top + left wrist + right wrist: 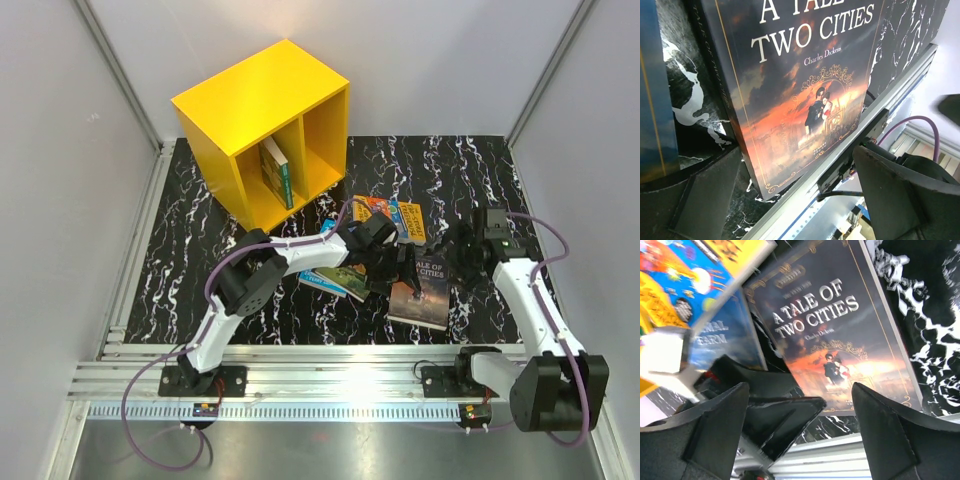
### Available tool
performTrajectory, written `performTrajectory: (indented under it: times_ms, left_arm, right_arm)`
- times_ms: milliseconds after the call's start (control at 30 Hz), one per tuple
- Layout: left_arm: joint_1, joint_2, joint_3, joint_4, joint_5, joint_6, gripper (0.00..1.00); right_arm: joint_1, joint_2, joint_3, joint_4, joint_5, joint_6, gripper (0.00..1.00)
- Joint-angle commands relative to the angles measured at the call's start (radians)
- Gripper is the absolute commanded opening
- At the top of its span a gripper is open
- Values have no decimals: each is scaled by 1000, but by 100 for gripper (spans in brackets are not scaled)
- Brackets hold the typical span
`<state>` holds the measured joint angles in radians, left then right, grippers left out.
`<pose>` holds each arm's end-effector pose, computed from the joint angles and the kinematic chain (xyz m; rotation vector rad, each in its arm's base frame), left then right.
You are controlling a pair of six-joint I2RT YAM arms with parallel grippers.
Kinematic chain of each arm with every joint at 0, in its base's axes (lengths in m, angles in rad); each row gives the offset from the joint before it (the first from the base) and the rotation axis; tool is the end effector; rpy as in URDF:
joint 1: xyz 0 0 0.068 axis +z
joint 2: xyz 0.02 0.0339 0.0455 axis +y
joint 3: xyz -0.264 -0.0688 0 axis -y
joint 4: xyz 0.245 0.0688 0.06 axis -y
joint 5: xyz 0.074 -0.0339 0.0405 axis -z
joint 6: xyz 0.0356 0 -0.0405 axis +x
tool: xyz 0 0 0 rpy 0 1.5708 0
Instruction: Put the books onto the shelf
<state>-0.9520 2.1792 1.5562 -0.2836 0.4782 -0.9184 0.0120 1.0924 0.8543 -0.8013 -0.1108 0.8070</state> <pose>0.2593 -0.3923 0.1527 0.2896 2.8666 -1.2123 0.2061 0.0064 0.2541 0.9948 2.4734 0.4244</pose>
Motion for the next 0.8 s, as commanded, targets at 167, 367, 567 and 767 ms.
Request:
performTrajectory:
  times_ms: [167, 367, 567, 767]
  left_arm:
    - [-5, -47, -22, 46, 54, -66, 99]
    - [-4, -52, -21, 50, 53, -79, 99]
    - [4, -73, -25, 29, 57, -66, 99]
    - [10, -98, -42, 4, 56, -45, 99]
  right_arm:
    - [-6, 110, -36, -62, 104, 17, 89]
    - [-111, 217, -27, -90, 270, -8, 85]
    - [-150, 299, -95, 80, 87, 4, 78]
    - [-153, 362, -228, 422, -209, 89, 65]
